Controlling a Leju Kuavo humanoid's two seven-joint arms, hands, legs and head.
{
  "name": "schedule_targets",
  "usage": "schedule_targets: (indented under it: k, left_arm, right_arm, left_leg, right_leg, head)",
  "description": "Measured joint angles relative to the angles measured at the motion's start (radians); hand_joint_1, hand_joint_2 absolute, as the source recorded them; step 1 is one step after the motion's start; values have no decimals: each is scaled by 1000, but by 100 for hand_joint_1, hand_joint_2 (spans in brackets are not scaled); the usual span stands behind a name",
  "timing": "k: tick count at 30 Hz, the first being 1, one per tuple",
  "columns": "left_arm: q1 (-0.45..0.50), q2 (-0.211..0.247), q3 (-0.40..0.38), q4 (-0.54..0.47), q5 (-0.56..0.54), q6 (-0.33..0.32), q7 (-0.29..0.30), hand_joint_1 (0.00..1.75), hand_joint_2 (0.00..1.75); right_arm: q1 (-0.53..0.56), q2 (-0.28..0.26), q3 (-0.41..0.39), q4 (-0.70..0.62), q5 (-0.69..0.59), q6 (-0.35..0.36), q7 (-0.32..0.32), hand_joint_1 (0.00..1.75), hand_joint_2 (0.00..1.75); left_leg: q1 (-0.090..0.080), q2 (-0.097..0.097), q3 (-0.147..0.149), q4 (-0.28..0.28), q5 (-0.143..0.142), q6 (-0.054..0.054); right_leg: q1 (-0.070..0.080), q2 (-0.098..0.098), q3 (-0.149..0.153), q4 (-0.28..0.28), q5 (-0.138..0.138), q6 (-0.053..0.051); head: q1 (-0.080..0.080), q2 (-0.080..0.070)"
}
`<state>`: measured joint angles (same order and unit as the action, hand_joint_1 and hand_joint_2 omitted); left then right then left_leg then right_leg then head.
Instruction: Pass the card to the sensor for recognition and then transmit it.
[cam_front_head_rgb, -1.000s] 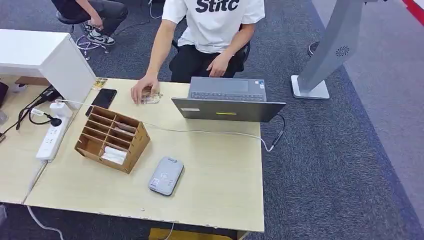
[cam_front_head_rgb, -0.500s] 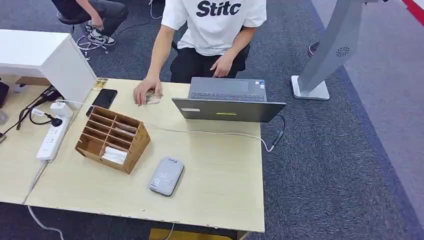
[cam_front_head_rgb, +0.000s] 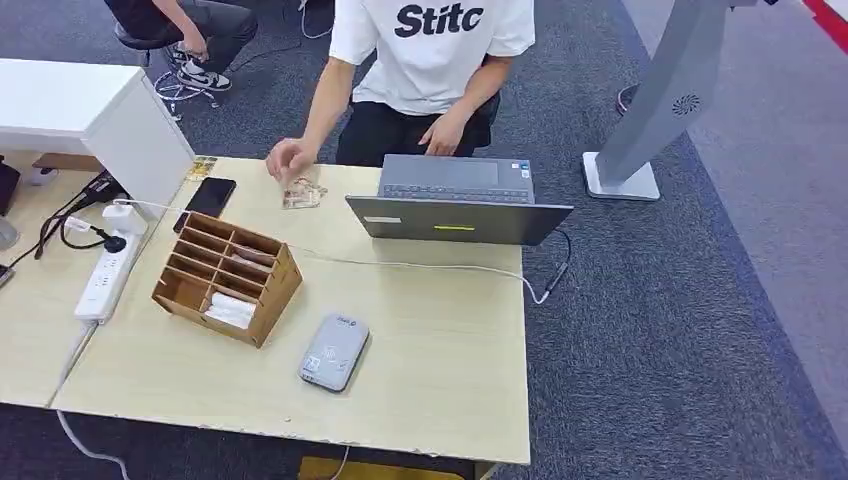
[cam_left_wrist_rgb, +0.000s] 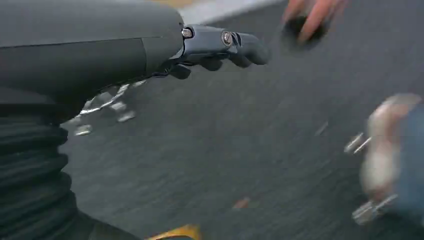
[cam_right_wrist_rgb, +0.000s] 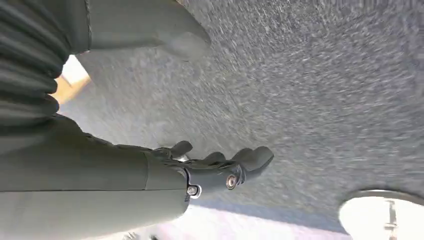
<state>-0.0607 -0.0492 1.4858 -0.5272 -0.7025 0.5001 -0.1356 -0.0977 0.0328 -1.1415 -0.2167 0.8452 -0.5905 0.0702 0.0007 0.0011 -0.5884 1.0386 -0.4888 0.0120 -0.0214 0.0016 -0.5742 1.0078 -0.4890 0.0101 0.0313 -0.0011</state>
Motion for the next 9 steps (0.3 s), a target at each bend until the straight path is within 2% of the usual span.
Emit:
schedule_targets:
  k: [1, 4, 7, 9]
  left_arm:
    - [-12, -8, 0, 57, -36, -2, 22, 0, 175]
    - [-34, -22, -2, 141, -67, -15, 40, 0, 175]
    - [-46, -30, -19, 197, -129, -30, 79, 0, 175]
    - [-51, -44, -52, 220, -185, -27, 85, 0, 175]
  right_arm:
    - [-1, 3, 15, 0, 18, 2, 0, 0, 175]
    - [-2, 9, 39, 0, 36, 2, 1, 0, 175]
    - [-1, 15, 61, 0, 59, 19, 10, 0, 175]
    - [-3, 22, 73, 0, 75, 23, 12, 0, 175]
  left_leg:
    - [0, 0, 0, 0, 0, 0]
    - [0, 0, 0, 1, 0, 0]
    - [0, 0, 0, 1, 0, 0]
    - [0, 0, 0, 1, 0, 0]
  right_leg:
    - [0, 0, 0, 0, 0, 0]
    - [0, 0, 1, 0, 0, 0]
    - [0, 0, 1, 0, 0, 0]
    - [0, 0, 1, 0, 0, 0]
  head:
    - [0, 0]
    - [1, 0]
    - [0, 0]
    - [1, 0]
